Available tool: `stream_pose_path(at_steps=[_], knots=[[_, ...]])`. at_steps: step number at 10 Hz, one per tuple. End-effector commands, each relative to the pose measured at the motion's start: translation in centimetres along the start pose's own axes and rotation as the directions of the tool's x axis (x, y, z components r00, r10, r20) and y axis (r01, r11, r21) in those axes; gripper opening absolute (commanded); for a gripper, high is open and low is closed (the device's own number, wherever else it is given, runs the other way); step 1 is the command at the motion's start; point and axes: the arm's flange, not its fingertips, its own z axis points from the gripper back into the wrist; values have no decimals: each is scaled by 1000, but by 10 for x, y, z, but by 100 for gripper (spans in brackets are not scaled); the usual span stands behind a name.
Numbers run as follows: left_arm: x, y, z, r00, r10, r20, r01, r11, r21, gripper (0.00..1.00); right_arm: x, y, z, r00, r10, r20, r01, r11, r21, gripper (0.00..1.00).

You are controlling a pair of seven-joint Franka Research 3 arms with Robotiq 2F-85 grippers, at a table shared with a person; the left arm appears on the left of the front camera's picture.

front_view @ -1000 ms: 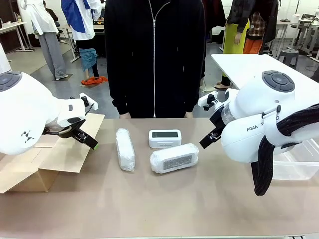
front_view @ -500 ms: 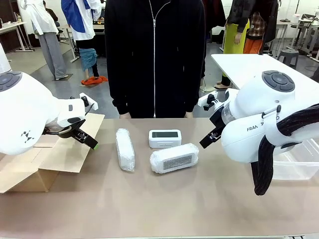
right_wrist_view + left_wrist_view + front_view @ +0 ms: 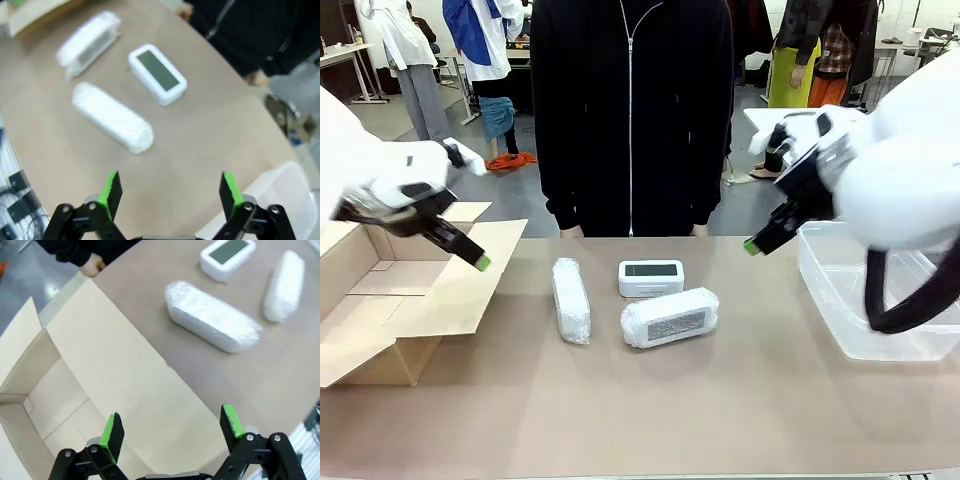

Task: Separate and place wrapped and unwrapped clocks.
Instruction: Pick up the Digital clock indicated by the person.

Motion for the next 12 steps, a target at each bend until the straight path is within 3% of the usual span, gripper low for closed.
stream_pose_path(at_steps=[1,3,6,8,10,11,12], knots=[[-35,2,33,999,-30,18,32,992,-126,100,-30,-4,33,994,73,87,-83,990,118,100],[-54,-5,49,995,-71,68,84,977,-196,100,-46,2,55,983,104,152,-127,980,151,100],[-71,-9,59,977,-153,146,181,962,-206,100,-59,10,62,975,134,176,-168,966,198,100],[-74,-11,59,975,-148,164,180,962,-207,100,-62,16,59,971,161,179,-201,950,239,100],[-69,-8,58,978,-118,173,159,957,-241,100,-58,20,53,980,125,154,-153,971,184,100],[-29,11,83,980,-144,136,167,969,-180,100,-34,-5,70,975,148,168,-184,956,227,100],[-29,11,83,980,-144,136,167,969,-180,100,-34,-5,70,975,148,168,-184,956,227,100]])
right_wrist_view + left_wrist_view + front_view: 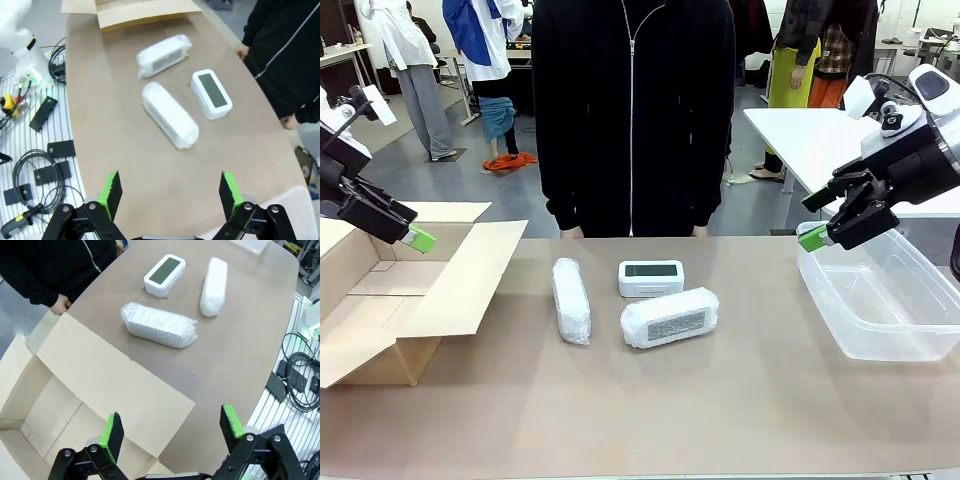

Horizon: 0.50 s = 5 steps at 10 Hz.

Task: Separate and place wrapped and unwrapped clocks.
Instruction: Pick up the Digital clock indicated by the person.

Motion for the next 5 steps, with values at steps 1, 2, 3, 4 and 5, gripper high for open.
stream_pose_path(at_steps=[1,2,3,4,5], knots=[[-1,1,0,1000,-9,-8,9,1000,10,100,-1,-1,0,1000,15,11,-15,1000,16,100],[-1,1,0,1000,-9,-8,9,1000,10,100,-1,-1,0,1000,15,11,-15,1000,16,100],[-1,1,0,1000,-9,-8,9,1000,10,100,-1,-1,0,1000,15,11,-15,1000,16,100],[-1,1,0,1000,-9,-8,9,1000,10,100,-1,-1,0,1000,15,11,-15,1000,16,100],[-1,1,0,1000,-9,-8,9,1000,10,100,-1,-1,0,1000,15,11,-15,1000,16,100]])
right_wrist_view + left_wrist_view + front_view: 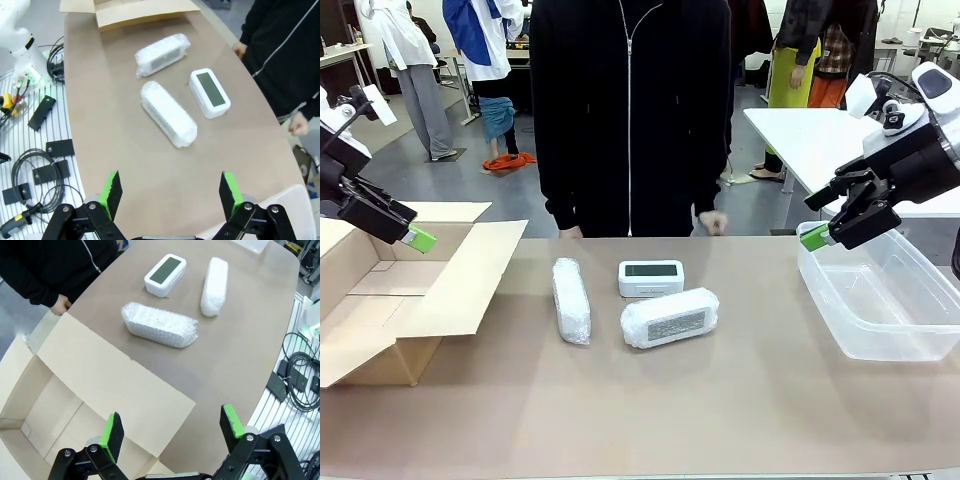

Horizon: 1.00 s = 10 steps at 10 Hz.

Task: Separate and place wrapped and unwrapped clocks.
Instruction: Pick up the Digital clock indicated by the person.

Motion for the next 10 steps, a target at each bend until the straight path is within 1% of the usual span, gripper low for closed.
stream_pose_path(at_steps=[1,10], knots=[[-1,1,0,1000,-8,-6,8,1000,7,100,-1,-2,-2,1000,11,17,-11,1000,24,100],[-1,1,0,1000,-8,-6,8,1000,7,100,-1,-2,-2,1000,11,17,-11,1000,24,100]])
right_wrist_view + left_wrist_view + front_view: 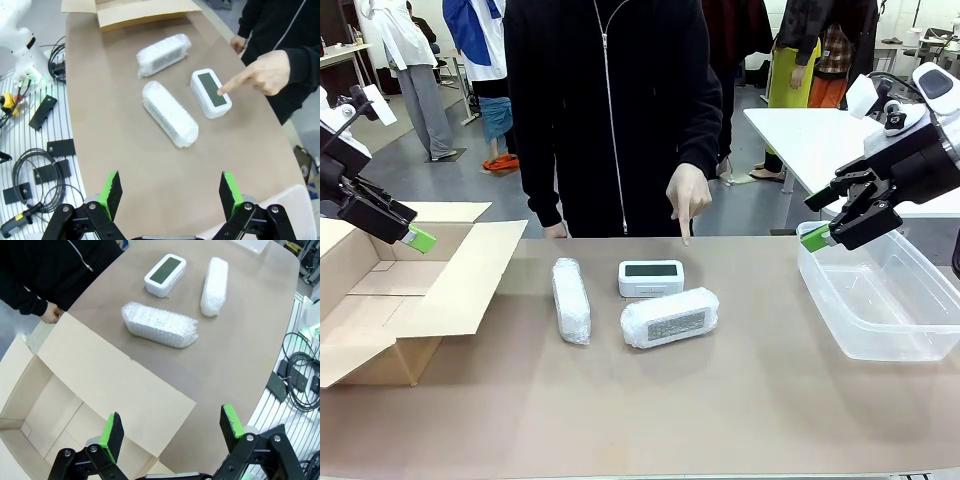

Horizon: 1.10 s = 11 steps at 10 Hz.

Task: Separate and place wrapped and unwrapped clocks.
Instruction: Pick up the Digital clock indicated by the person.

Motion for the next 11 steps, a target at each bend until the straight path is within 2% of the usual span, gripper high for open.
stream_pose_path(at_steps=[1,11], knots=[[-1,1,0,1000,-8,-6,8,1000,7,100,-1,-3,-3,1000,10,16,-10,1000,19,100],[-1,1,0,1000,-8,-6,8,1000,7,100,-1,-3,-3,1000,10,16,-10,1000,19,100]])
